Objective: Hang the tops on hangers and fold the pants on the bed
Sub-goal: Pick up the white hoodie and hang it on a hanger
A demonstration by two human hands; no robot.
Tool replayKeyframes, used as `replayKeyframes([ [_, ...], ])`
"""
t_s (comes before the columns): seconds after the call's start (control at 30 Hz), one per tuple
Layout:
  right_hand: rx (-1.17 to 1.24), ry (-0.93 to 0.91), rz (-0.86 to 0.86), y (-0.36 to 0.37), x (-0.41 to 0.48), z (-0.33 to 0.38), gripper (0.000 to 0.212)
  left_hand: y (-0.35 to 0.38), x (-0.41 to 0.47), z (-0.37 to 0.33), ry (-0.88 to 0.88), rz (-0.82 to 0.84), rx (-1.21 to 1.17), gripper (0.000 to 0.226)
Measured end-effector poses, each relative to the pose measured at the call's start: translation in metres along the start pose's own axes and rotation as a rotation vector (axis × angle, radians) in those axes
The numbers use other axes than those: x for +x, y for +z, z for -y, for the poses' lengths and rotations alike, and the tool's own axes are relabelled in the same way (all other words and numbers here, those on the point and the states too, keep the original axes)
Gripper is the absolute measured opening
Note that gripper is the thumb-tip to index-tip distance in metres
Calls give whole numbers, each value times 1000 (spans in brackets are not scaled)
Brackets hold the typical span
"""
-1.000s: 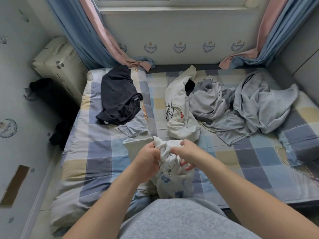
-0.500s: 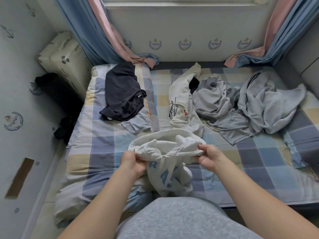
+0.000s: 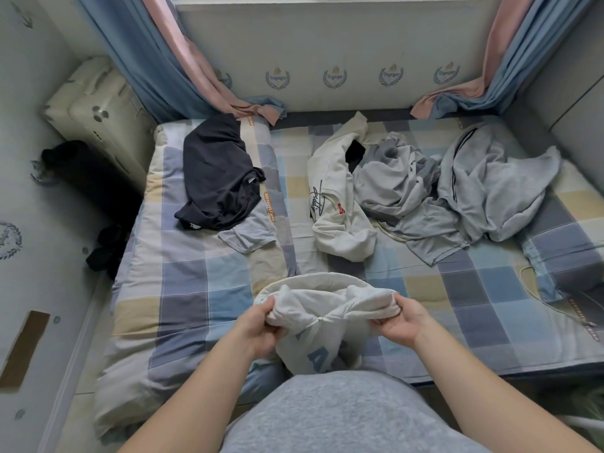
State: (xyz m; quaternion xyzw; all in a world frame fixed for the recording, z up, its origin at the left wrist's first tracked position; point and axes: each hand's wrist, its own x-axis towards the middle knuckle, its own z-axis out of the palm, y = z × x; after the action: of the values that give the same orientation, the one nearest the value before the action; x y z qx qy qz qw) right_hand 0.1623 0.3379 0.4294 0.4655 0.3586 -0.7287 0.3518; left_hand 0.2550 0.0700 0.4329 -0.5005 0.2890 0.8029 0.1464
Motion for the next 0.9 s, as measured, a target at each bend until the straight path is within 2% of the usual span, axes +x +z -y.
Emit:
replayKeyframes([
  [0.13, 95, -135, -37, -7, -1, 4, 31, -10, 5, -9, 125, 52, -341, 30],
  [0.23, 103, -164, -22, 1, 1, 1, 30, -11, 6, -12, 107, 79, -411, 31],
  [0.37, -62, -95, -12, 10, 1, -3, 26, -9, 9, -7, -57, 119, -241, 37],
  [0.5, -184, -35, -82, -2, 12, -9, 29, -9, 5, -2, -147, 125, -97, 62],
  [0.63, -241, 15, -64, -14, 15, -18, 36, -12, 8, 10, -139, 51, 256, 40],
  [0.67, -280, 27, -58, -17, 14, -20, 32, -14, 9, 14, -144, 9, 294, 39],
  [0.73, -405, 42, -71, -25, 13, -27, 21, -19, 12, 19, -124, -47, 257, 37],
  [0.83, -647, 52, -187, -37, 14, -42, 21, -26, 19, 23, -98, -66, 111, 40],
  [0.9, -622, 50, -257, -46, 12, -50, 20, -27, 25, 26, -98, -71, 16, 45],
])
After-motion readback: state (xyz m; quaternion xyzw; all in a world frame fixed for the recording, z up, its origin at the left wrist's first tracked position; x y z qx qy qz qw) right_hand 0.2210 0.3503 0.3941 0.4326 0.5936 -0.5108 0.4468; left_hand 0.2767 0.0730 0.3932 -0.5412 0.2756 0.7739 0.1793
